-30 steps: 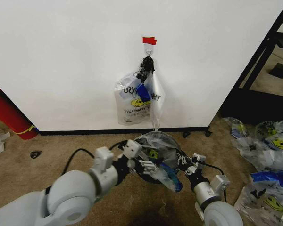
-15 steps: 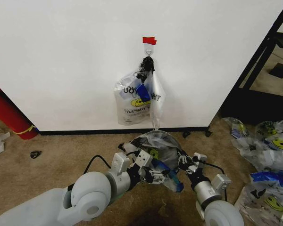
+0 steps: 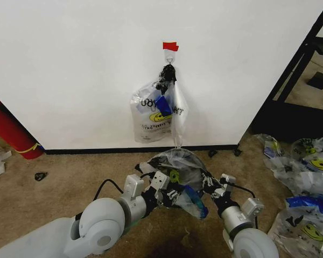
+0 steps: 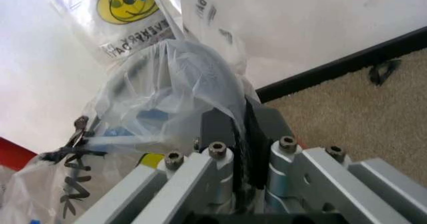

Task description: Pick up the garbage bag from the wall and place it over the trash bin.

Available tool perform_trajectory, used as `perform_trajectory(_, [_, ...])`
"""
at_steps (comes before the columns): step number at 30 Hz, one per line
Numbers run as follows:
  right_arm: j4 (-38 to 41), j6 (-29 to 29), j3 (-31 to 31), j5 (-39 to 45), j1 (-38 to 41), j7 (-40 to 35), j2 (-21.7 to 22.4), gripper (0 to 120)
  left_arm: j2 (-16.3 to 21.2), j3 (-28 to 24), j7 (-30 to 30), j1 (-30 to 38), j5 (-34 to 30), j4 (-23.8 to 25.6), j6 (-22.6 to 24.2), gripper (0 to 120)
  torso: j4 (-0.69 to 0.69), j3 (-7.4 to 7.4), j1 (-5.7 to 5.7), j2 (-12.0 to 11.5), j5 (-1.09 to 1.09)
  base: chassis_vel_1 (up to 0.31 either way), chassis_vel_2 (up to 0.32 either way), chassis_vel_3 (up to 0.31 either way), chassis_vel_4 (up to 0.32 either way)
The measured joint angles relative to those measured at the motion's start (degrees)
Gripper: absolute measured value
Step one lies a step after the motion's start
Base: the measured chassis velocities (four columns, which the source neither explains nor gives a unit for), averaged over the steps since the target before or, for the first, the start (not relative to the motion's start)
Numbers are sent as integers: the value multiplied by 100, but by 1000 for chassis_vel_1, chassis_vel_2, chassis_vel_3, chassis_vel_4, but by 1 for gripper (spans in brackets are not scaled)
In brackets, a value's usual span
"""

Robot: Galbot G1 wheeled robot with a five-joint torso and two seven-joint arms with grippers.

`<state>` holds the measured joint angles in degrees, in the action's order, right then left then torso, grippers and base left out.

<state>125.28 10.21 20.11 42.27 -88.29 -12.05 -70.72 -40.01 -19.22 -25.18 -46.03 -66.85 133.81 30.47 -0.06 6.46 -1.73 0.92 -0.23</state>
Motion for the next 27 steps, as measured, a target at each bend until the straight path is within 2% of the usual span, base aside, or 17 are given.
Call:
perform_trajectory(3, [15, 3, -1, 6, 4, -25, -13, 1, 34, 115, -5, -121, 7, 51, -1, 0, 0, 0, 0, 0, 0, 0, 0, 0, 0])
perform_trajectory(7, [38, 22, 1, 64, 18, -74, -46, 1, 55, 394, -5, -417, 11, 176, 7, 0, -1, 0, 0, 0, 0, 0, 0, 0, 0])
perform_trajectory(10, [91, 92, 39, 296, 28, -176, -82, 1, 89, 908, 29, -1109, 203, 354, -3, 0, 2, 0, 0, 0, 0, 0, 0, 0, 0])
perform_trajectory(12, [115, 119, 93, 443, 30, -227, -84, 1, 90, 1020, 36, -1325, 257, 372, -12, 0, 3, 0, 0, 0, 0, 0, 0, 0, 0])
perform_trajectory(15, [157, 147, 179, 595, 15, -290, -93, 1, 66, 1064, 41, -1427, 281, 353, -26, 0, 2, 0, 0, 0, 0, 0, 0, 0, 0])
perform_trajectory(17, [226, 179, 284, 774, 7, -366, -115, 1, -24, 1108, 47, -1609, 373, 278, -51, 0, -4, 0, 0, 0, 0, 0, 0, 0, 0])
perform_trajectory(20, [305, 296, 386, 1185, 50, -502, -122, 1, -170, 1124, 94, -1919, 734, 147, -130, 0, 3, 0, 0, 0, 0, 0, 0, 0, 0])
perform_trajectory(27, [394, 348, 454, 1408, 29, -553, -103, 1, -232, 1187, 108, -2011, 882, -31, -200, 0, 0, 0, 0, 0, 1, 0, 0, 0, 0])
